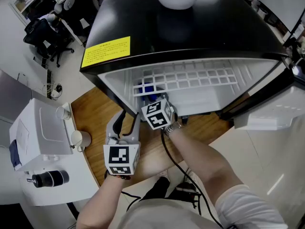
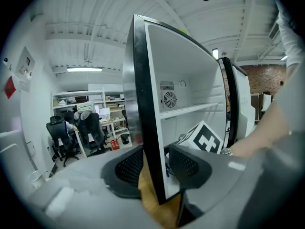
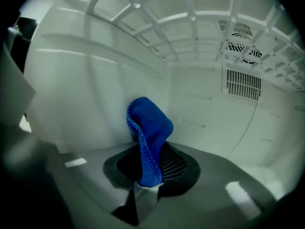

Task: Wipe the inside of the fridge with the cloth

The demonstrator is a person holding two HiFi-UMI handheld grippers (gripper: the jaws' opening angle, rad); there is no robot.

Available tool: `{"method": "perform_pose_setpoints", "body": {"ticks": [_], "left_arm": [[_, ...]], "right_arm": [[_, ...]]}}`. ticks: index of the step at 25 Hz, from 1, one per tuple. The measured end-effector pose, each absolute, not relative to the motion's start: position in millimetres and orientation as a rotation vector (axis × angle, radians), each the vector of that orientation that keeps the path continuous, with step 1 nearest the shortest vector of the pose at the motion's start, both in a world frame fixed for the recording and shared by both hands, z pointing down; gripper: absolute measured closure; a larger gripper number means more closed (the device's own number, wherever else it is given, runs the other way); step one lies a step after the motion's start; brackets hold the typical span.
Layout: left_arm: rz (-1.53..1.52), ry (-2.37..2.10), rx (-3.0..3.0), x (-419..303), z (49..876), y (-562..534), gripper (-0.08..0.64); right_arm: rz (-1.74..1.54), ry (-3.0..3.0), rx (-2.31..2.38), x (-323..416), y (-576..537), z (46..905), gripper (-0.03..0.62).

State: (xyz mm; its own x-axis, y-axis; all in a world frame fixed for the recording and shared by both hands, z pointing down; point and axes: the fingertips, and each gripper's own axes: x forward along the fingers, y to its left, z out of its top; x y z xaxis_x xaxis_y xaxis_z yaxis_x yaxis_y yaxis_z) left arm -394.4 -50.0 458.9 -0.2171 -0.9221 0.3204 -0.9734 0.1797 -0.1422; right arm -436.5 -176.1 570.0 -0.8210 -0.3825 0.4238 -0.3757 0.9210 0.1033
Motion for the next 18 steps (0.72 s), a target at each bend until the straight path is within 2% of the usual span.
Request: {"method": "perform_pose_setpoints", "body": {"ticks": [18], "left_arm": [[0.449, -2.306, 1.822, -394, 456, -51, 0.393]], "right_arm": [[-0.147, -2.523, 0.688, -388, -221, 579, 0.522]]}}
